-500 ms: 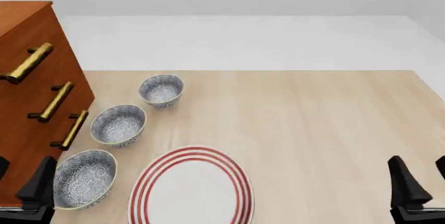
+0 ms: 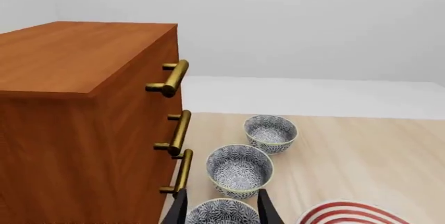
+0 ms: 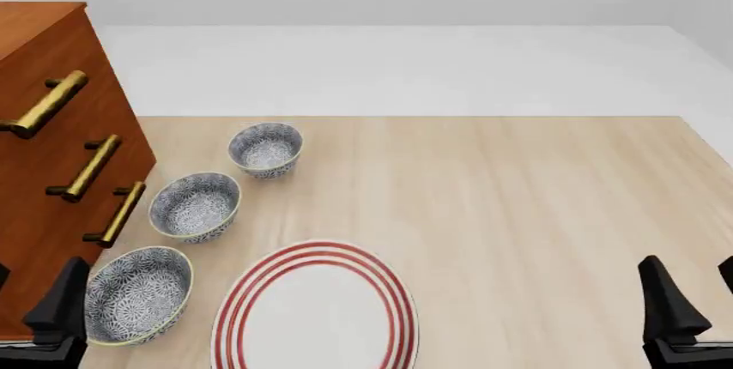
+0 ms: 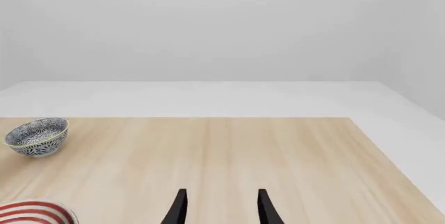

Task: Open the top drawer of the cabinet.

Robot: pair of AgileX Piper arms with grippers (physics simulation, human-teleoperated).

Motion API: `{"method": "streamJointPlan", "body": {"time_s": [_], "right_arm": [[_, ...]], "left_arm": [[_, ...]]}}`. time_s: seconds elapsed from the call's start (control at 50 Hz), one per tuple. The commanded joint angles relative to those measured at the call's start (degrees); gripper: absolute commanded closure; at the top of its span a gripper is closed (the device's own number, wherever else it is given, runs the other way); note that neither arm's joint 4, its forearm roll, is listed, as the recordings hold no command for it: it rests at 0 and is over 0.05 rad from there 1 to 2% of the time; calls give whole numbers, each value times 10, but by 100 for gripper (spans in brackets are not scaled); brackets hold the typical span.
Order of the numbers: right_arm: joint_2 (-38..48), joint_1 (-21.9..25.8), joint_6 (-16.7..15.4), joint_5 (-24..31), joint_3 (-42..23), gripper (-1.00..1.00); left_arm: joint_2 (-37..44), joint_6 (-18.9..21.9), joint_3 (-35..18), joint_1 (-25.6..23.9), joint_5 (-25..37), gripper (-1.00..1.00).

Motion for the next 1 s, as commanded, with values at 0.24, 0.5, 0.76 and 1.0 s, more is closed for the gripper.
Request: {"method": "streamJointPlan", "body": {"time_s": [0.24, 0.5, 0.76, 1.0], "right_arm": [[0, 0, 0, 0, 0, -100], [0, 0, 0, 0, 0, -100], [0, 0, 0, 0, 0, -100], [0, 0, 0, 0, 0, -100]], "left_arm": [[0, 109, -35, 19, -10, -100], [0, 239, -40, 15, -38, -100], [0, 366, -38, 7, -55, -100], [0, 502, -42, -11, -65, -100]]}}
